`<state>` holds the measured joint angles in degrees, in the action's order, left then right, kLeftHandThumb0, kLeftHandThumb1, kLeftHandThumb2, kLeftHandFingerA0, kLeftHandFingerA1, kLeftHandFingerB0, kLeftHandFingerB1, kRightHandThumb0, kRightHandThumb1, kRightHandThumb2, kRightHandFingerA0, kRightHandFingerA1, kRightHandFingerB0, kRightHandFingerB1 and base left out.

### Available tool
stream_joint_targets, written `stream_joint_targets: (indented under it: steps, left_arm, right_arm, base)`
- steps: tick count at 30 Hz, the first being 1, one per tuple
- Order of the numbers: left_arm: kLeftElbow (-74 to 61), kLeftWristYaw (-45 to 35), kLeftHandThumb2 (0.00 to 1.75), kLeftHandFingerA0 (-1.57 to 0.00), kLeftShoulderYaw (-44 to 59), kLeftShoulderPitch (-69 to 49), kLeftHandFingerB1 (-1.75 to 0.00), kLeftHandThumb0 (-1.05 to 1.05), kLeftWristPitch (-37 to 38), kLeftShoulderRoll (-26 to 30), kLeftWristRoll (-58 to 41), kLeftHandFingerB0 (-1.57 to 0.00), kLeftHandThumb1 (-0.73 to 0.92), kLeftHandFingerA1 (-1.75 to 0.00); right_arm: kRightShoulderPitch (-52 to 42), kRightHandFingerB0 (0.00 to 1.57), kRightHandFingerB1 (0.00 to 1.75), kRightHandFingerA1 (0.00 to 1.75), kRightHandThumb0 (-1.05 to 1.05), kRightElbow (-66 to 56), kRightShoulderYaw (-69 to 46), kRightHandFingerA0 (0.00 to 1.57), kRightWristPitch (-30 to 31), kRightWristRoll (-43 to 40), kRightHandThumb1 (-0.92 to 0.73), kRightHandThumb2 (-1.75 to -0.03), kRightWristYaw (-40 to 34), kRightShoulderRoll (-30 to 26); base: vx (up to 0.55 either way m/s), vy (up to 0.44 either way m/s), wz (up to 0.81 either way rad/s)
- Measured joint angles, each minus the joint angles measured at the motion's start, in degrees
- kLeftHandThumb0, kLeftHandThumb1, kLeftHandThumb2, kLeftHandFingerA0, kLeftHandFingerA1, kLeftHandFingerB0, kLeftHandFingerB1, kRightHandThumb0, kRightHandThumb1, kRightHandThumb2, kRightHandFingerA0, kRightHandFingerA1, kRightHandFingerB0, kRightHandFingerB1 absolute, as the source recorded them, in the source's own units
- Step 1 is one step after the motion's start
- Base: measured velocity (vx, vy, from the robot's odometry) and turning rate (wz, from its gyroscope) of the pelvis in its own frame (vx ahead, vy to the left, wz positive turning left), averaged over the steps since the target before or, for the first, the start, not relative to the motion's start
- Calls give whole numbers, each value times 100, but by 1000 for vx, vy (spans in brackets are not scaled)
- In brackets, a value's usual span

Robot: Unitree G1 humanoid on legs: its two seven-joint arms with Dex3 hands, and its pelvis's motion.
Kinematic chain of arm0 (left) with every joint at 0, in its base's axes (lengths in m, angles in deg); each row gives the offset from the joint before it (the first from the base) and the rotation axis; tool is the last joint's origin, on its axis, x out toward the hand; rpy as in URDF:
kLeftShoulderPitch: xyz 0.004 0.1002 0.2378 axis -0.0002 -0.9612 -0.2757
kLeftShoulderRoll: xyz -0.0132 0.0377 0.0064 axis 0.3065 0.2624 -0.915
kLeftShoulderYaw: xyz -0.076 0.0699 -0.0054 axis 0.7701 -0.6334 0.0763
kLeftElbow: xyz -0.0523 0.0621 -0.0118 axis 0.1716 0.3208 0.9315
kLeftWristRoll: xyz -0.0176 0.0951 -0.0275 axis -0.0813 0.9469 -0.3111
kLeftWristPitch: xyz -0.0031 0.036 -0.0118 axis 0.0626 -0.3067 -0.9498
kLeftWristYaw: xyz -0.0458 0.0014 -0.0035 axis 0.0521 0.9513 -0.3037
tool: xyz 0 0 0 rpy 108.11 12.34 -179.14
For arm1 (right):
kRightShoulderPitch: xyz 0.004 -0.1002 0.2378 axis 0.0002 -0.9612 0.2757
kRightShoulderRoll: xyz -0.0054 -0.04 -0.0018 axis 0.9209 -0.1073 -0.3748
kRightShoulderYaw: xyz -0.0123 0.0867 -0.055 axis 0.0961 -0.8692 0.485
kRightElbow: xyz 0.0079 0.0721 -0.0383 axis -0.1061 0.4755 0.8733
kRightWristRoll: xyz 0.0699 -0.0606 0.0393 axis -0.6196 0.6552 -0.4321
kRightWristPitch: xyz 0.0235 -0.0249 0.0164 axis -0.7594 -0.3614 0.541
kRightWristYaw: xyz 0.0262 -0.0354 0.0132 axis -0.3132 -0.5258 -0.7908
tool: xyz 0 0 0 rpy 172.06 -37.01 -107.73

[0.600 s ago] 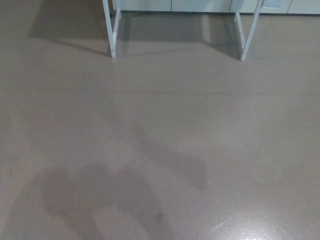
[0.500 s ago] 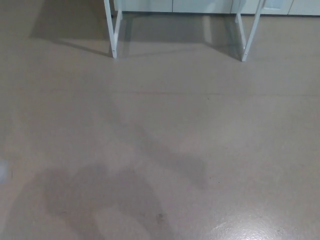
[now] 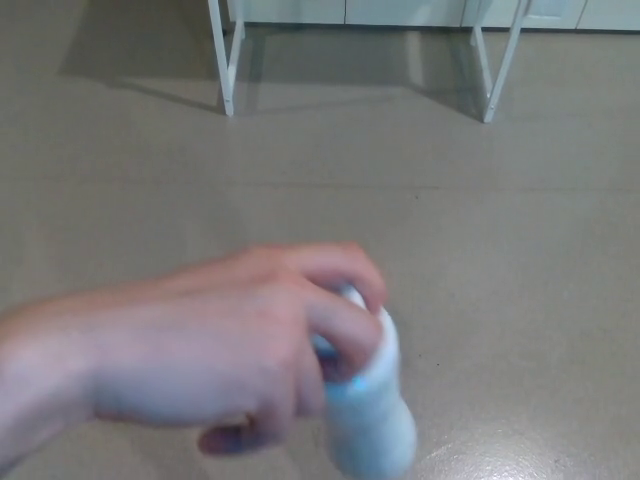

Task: The robot picks up a bottle from a person using its left hand and walk towards the table in frontand put the bottle on the table.

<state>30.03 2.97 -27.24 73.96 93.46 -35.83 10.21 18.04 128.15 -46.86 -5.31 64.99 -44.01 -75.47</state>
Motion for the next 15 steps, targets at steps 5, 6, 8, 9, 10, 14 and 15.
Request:
stream_joint_targets:
  steps: [5,6,8,9,10,14,15]
  left_arm:
    - [-535,-471,73,-9,-228,-166,-21,-63,258,-68,-16,-9,41,-15]
    - [-850,-613,73,-9,-309,-253,-21,-61,337,-129,-31,-9,40,-15]
    - [-1292,-760,73,-10,-423,-386,-18,-63,396,-206,-49,-10,41,-14]
    - [-1467,-807,72,-7,-460,-434,-17,-60,413,-238,-57,-7,38,-17]
    - [-1774,-883,77,-1,-536,-524,-18,-59,425,-286,-73,-1,36,-22]
    - [-2804,-1056,77,0,-794,-817,-18,-58,430,-340,-164,0,36,-21]
    - [-3076,-1091,78,0,-864,-898,-14,-61,430,-343,-186,0,37,-20]
  right_arm:
    - [9,41,44,52,-28,14,226,56,-54,61,-56,-67,-83,-13]
    - [14,41,44,51,-28,22,266,55,-58,75,-57,-67,-100,-13]
    - [15,44,39,48,-20,29,305,61,-58,87,-62,-58,-112,-13]
    - [16,45,40,48,-20,30,318,62,-58,90,-62,-58,-115,-12]
    - [19,46,40,48,-21,31,341,60,-58,94,-62,-58,-121,-12]
    - [24,48,41,48,-22,33,402,63,-57,103,-61,-58,-129,-11]
    - [27,48,40,48,-22,33,418,65,-57,105,-61,-58,-130,-11]
  base:
    - [0,0,0]
    - [0,0,0]
    - [0,0,0]
    - [0,0,0]
    - [0,0,0]
    - [0,0,0]
    - [0,0,0]
